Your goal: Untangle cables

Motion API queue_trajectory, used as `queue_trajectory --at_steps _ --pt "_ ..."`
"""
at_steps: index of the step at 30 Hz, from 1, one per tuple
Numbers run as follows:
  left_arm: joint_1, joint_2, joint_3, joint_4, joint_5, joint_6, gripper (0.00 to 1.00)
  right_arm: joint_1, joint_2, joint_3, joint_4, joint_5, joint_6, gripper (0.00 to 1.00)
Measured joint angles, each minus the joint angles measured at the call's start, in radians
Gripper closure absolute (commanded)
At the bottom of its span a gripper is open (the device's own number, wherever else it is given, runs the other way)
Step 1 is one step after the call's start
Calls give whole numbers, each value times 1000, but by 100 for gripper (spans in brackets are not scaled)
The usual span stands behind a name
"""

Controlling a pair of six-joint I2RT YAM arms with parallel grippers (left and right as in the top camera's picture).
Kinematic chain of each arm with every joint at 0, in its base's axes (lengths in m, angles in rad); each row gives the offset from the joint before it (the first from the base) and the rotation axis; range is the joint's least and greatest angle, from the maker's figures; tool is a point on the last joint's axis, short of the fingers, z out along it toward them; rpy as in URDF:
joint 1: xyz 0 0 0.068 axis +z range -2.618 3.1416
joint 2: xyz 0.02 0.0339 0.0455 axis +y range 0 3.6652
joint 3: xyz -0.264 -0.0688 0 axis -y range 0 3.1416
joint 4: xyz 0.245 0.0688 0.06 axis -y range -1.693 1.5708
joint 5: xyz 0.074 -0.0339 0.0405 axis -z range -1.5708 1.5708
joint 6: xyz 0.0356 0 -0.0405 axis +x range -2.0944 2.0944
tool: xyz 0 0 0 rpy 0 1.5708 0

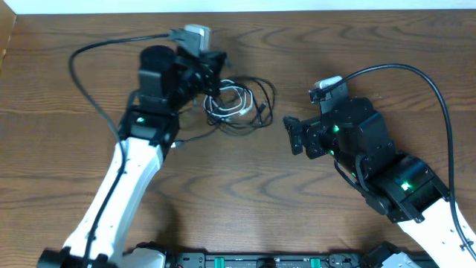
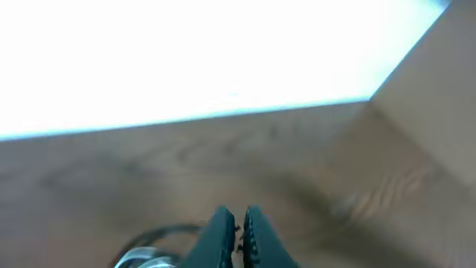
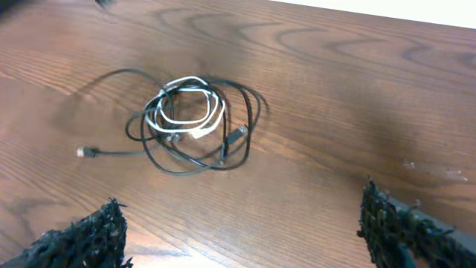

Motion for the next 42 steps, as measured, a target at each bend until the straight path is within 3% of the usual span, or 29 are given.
queue_trajectory --at_steps 7,9,11,12,15,16,21,32,42 --pt "11 -103 -2 159 37 -126 92 0 63 1 1 -1 0 1" --pt "11 -108 1 106 37 -126 92 0 83 1 0 -3 6 1" --pt "12 -106 2 -48 33 -93 92 0 103 1 3 -4 23 1" --pt "11 -98 0 -102 26 -73 83 0 116 2 4 -6 53 1" --pt "11 -74 1 -298 -69 -21 41 0 142 2 4 -8 126 1" --pt "11 -65 1 -343 -109 -16 34 0 156 2 3 -11 168 1" --pt "26 -6 -2 -487 -348 6 22 0 256 3 23 -65 362 1" --pt "199 1 -2 -567 -462 -30 17 0 547 3 280 -292 585 1" --pt "214 1 -2 -592 -465 -29 16 0 727 7 533 -386 695 4"
